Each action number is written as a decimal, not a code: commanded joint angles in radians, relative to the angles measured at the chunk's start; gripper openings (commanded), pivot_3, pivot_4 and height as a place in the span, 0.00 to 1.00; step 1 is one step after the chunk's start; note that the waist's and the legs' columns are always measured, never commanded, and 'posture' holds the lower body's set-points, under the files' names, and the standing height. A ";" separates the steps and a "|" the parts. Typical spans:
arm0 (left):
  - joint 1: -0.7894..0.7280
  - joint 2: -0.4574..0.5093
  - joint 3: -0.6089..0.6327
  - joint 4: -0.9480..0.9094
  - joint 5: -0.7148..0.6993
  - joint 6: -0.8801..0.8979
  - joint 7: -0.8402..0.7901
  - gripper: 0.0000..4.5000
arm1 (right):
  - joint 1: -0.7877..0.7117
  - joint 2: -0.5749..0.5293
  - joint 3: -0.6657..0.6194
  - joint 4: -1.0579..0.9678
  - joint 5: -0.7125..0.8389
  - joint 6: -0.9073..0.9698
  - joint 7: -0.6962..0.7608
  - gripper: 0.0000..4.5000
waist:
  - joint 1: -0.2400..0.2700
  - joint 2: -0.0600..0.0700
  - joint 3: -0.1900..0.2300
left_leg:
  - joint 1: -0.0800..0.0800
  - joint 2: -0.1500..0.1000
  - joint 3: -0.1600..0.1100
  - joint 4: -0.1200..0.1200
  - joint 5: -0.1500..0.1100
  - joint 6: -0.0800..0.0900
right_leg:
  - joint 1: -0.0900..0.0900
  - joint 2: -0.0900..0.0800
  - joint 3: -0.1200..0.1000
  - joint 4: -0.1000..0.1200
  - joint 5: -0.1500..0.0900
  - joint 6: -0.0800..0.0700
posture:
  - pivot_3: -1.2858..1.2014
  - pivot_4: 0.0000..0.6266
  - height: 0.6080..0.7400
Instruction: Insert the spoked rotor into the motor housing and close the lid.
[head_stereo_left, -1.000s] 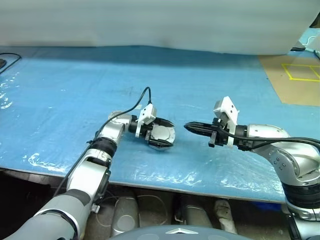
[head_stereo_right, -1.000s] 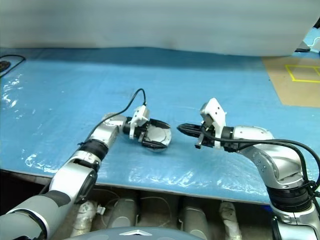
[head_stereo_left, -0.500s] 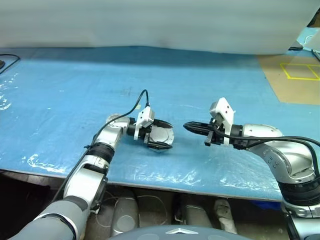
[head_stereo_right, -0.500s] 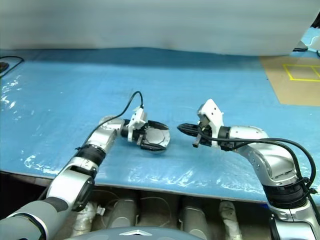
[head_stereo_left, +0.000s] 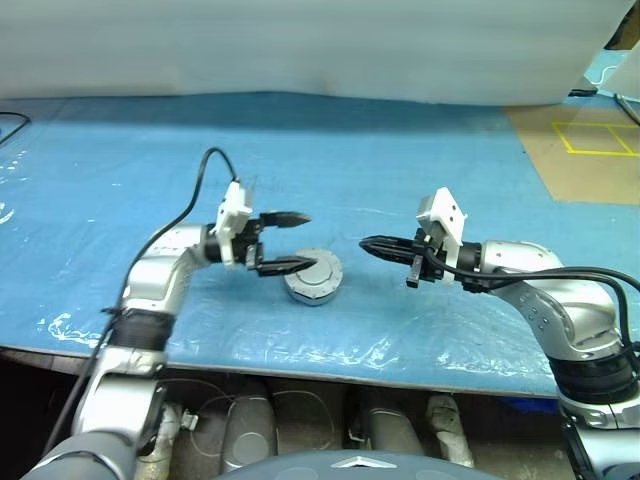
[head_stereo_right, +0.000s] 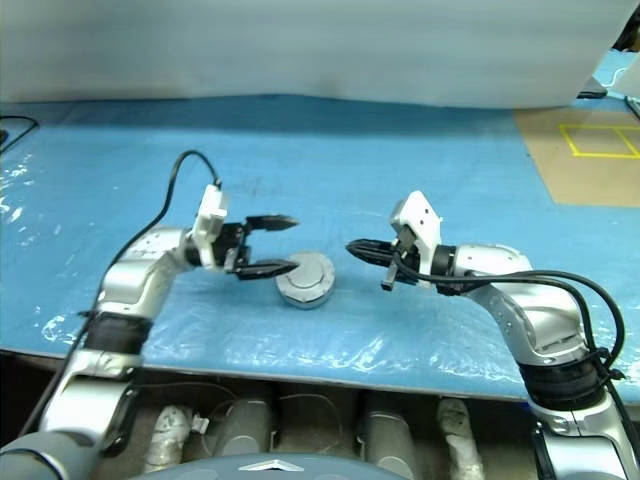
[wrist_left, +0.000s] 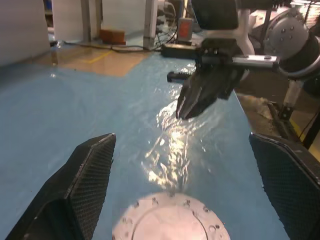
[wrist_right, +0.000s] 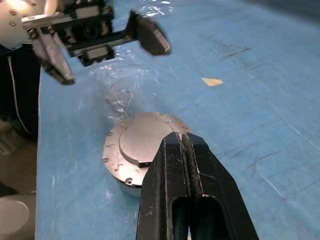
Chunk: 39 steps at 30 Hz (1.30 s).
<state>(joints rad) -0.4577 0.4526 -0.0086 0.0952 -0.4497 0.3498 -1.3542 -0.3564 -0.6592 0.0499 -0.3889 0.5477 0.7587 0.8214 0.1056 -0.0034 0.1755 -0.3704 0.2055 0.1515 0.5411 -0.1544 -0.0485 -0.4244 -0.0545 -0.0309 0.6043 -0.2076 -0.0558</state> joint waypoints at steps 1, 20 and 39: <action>0.073 0.043 0.035 -0.103 -0.055 0.048 0.028 1.00 | -0.038 0.026 0.028 0.016 -0.023 -0.045 0.004 0.00 | -0.005 0.000 0.000 | 0.000 0.000 0.000 0.000 0.000 0.000 | 0.000 0.000 0.000 0.000 0.000 0.000 | 0.52 0.24 1.00; 0.230 0.036 0.066 -0.184 -0.061 -0.083 0.177 1.00 | -0.135 0.081 0.122 0.177 -0.124 -0.131 0.085 0.00 | -0.012 0.000 0.000 | 0.001 0.000 0.001 0.001 0.000 0.000 | 0.000 0.001 0.001 0.001 0.000 0.000 | 0.52 0.24 1.00; 0.177 0.018 0.025 -0.108 -0.076 -0.144 0.136 0.34 | -0.115 0.085 0.137 0.169 -0.175 -0.151 0.098 0.00 | -0.012 0.000 0.000 | 0.001 0.000 0.001 0.001 0.000 0.000 | 0.000 0.001 0.002 0.002 0.004 -0.006 | 0.52 0.24 1.00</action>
<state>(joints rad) -0.2727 0.4566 0.0101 -0.0060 -0.5077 0.2154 -1.1973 -0.4726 -0.5752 0.1825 -0.1972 0.3728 0.6346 0.9047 0.0936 -0.0032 0.1757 -0.3695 0.2053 0.1527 0.5423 -0.1545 -0.0482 -0.4245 -0.0536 -0.0294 0.6059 -0.2039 -0.0620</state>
